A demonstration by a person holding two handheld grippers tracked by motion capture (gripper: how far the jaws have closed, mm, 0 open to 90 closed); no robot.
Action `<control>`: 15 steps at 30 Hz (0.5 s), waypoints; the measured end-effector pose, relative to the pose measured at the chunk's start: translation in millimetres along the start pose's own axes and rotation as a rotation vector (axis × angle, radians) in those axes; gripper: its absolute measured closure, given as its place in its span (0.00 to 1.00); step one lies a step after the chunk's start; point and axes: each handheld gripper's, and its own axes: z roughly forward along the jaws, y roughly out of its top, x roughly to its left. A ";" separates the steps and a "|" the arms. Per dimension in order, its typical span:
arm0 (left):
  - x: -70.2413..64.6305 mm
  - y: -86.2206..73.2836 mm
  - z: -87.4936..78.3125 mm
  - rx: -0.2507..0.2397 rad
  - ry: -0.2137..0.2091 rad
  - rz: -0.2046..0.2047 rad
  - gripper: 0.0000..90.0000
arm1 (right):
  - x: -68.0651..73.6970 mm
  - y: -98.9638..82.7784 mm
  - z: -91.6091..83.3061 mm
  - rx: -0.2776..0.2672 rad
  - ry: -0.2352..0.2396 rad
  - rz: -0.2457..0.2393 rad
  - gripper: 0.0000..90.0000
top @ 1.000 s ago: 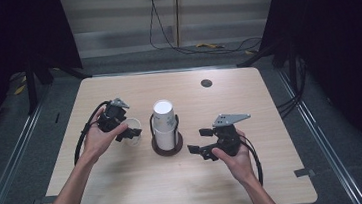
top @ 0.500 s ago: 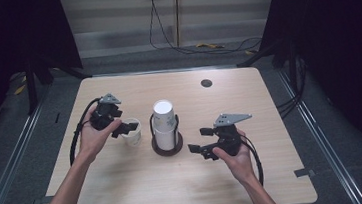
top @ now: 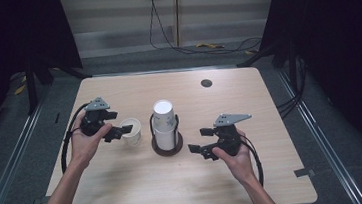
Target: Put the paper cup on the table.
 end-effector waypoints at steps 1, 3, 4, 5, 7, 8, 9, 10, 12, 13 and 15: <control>0.9 -0.3 -1.7 -0.004 -0.019 -0.007 0.19 | 0.0 -0.3 0.2 0.000 0.001 0.002 0.22; 2.8 -1.7 -5.4 -0.014 -0.050 -0.014 0.20 | 0.0 -1.0 0.8 0.003 -0.002 0.000 0.22; 2.5 -2.6 -7.8 -0.002 -0.023 0.001 0.20 | 0.0 -1.2 0.8 0.005 -0.001 0.001 0.22; 1.7 -3.3 -8.7 0.001 -0.008 0.006 0.20 | 0.3 -1.2 1.1 0.006 0.000 -0.001 0.22; 0.4 -5.3 -10.9 -0.004 -0.020 0.016 0.20 | 0.2 -1.1 1.3 0.004 -0.001 0.000 0.22; -0.9 -6.5 -12.5 -0.009 -0.016 0.019 0.20 | 0.1 -1.1 1.4 0.005 -0.002 0.000 0.22; -1.8 -7.4 -13.5 -0.014 -0.005 0.026 0.20 | 0.1 -1.3 1.4 0.006 -0.003 0.000 0.22; -4.0 -9.5 -14.4 -0.020 -0.003 0.024 0.20 | 0.0 -1.5 1.5 0.007 -0.003 -0.001 0.22; -9.2 -13.3 -15.6 -0.035 0.006 0.021 0.20 | -0.4 -2.0 2.2 0.006 -0.004 -0.001 0.22; -11.0 -14.8 -16.8 -0.048 -0.006 0.010 0.20 | -0.1 -2.2 2.4 0.009 -0.005 0.002 0.22; -14.9 -17.2 -17.4 -0.057 -0.023 0.008 0.20 | 0.3 -2.6 3.2 0.013 -0.006 0.002 0.22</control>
